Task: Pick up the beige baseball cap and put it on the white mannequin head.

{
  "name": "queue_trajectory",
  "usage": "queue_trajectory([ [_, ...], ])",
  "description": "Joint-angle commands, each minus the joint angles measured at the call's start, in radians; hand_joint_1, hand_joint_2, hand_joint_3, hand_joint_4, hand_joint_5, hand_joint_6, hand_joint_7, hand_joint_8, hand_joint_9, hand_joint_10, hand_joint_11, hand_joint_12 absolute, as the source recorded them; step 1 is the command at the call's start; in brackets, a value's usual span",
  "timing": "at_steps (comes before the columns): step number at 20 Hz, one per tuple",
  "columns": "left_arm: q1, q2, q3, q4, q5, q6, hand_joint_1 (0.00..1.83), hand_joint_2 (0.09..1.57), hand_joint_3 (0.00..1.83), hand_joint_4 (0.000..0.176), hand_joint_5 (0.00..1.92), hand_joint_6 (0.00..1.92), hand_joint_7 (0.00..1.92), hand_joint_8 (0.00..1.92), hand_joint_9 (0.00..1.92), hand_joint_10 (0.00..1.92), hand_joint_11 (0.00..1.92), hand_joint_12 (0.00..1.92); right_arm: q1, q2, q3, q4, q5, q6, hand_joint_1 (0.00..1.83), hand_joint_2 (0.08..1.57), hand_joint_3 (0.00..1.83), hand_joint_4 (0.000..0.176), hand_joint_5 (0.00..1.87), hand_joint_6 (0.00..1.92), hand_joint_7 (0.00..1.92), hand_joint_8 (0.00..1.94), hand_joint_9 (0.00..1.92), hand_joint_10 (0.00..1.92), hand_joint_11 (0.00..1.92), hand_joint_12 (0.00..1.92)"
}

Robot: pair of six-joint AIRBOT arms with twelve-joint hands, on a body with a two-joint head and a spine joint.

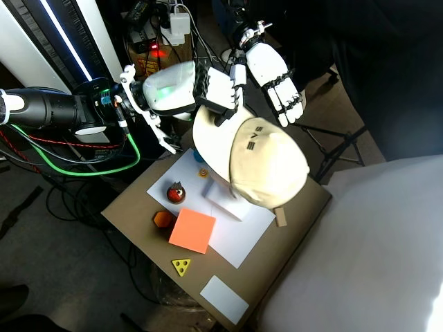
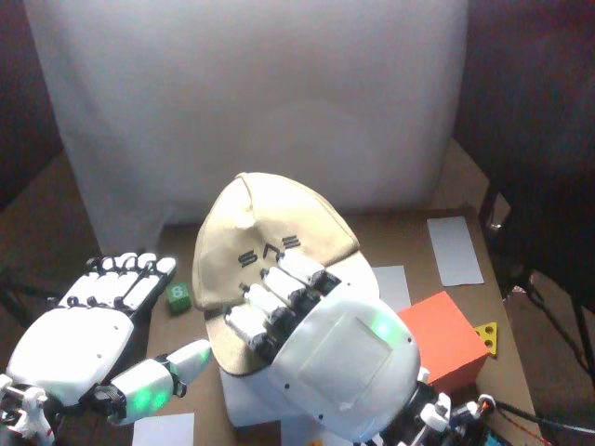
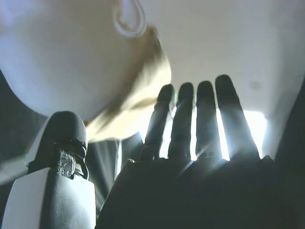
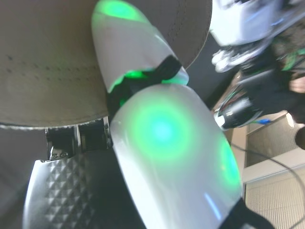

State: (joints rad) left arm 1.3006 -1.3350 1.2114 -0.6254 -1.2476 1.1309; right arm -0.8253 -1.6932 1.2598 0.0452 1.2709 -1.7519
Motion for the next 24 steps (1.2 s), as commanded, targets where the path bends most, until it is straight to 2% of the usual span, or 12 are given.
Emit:
queue_trajectory([
  [1,-0.004,0.008,0.007,0.031,-0.116,-0.013,0.00,1.17,0.00,0.000,0.08,0.00,0.04,0.00,0.01,0.00,0.00,0.21,-0.003,-0.005,-0.002,-0.049,0.096,-0.006,1.48,1.15,0.00,0.000,0.80,0.98,0.89,0.99,0.87,1.31,0.79,1.75],
  [5,0.013,0.015,0.004,0.031,-0.118,-0.028,0.00,1.17,0.00,0.000,0.09,0.00,0.04,0.00,0.00,0.00,0.00,0.18,-0.031,-0.012,-0.002,-0.048,0.073,-0.009,1.48,1.15,0.00,0.000,0.80,0.97,0.89,0.99,0.89,1.29,0.76,1.78],
  [6,0.017,0.016,0.003,0.029,-0.124,-0.031,0.00,1.16,0.00,0.000,0.06,0.00,0.02,0.00,0.00,0.00,0.00,0.12,-0.039,-0.013,-0.004,-0.046,0.073,-0.013,1.48,1.15,0.00,0.000,0.80,0.98,0.89,0.99,0.88,1.30,0.80,1.75],
  [10,0.023,0.017,0.000,0.014,-0.139,-0.032,0.00,1.16,0.00,0.000,0.06,0.00,0.04,0.00,0.00,0.00,0.00,0.19,-0.054,-0.009,-0.034,0.059,0.070,-0.023,1.48,1.15,0.00,0.000,0.80,0.98,0.89,0.99,0.88,1.29,0.79,1.75],
  [15,0.024,0.017,-0.001,0.014,-0.139,-0.033,0.00,1.17,0.00,0.000,0.08,0.00,0.01,0.00,0.00,0.00,0.00,0.04,-0.073,-0.007,-0.074,0.106,0.072,-0.055,1.48,1.15,0.00,0.000,0.80,0.97,0.89,0.99,0.88,1.30,0.79,1.75],
  [21,0.025,0.018,0.000,0.009,-0.139,-0.033,0.00,1.17,0.00,0.000,0.09,0.01,0.03,0.01,0.00,0.00,0.05,0.07,-0.097,-0.002,-0.114,0.161,0.062,-0.094,1.48,1.15,0.00,0.000,0.79,0.99,0.88,1.00,0.88,1.28,0.82,1.72],
  [23,0.026,0.018,-0.001,0.008,-0.139,-0.033,0.00,1.17,0.00,0.000,0.10,0.01,0.03,0.01,0.00,0.00,0.03,0.07,-0.099,-0.002,-0.120,0.176,0.071,-0.095,1.48,1.16,0.00,0.000,0.76,1.04,0.82,1.08,0.86,1.31,0.85,1.68],
  [24,0.026,0.018,-0.001,0.006,-0.139,-0.033,0.00,1.18,0.00,0.000,0.11,0.00,0.05,0.00,0.01,0.00,0.01,0.16,-0.098,-0.002,-0.121,0.181,0.074,-0.095,1.48,1.16,0.00,0.000,0.75,1.07,0.78,1.13,0.86,1.31,0.86,1.66],
])
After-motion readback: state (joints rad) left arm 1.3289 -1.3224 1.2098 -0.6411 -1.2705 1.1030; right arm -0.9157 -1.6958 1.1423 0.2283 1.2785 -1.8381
